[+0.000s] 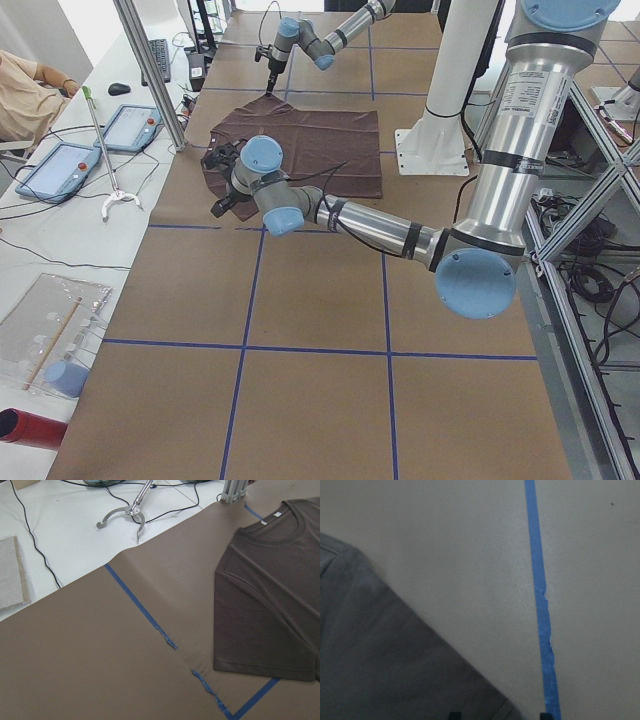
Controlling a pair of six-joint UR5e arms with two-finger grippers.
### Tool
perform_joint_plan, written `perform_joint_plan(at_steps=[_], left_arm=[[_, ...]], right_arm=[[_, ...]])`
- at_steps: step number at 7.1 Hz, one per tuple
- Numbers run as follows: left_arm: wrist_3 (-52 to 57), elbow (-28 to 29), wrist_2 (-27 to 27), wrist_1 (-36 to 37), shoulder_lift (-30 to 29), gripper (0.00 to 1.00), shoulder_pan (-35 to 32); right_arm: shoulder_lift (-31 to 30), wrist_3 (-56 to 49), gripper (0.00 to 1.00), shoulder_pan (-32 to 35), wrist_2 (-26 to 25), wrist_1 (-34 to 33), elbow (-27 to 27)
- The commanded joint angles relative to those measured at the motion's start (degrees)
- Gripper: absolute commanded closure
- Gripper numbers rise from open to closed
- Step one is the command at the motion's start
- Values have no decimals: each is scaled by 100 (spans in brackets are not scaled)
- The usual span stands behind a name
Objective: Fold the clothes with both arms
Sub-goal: 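Move the right gripper to the sleeve nearest it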
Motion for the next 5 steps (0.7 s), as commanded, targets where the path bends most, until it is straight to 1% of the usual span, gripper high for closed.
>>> perform_joint_plan(at_steps=[1, 2, 4, 5], left_arm=[[9, 3, 9, 0, 0, 0, 3], [9, 3, 0, 0, 0, 0, 3], [9, 3, 0, 0, 0, 0, 3], [9, 3, 0, 0, 0, 0, 3]], right_arm=[[21, 0, 76, -15, -48, 0, -65], [30, 0, 100, -15, -65, 0, -74], [39, 0, 100, -15, -66, 0, -57], [169, 26, 100, -15, -57, -70, -22]])
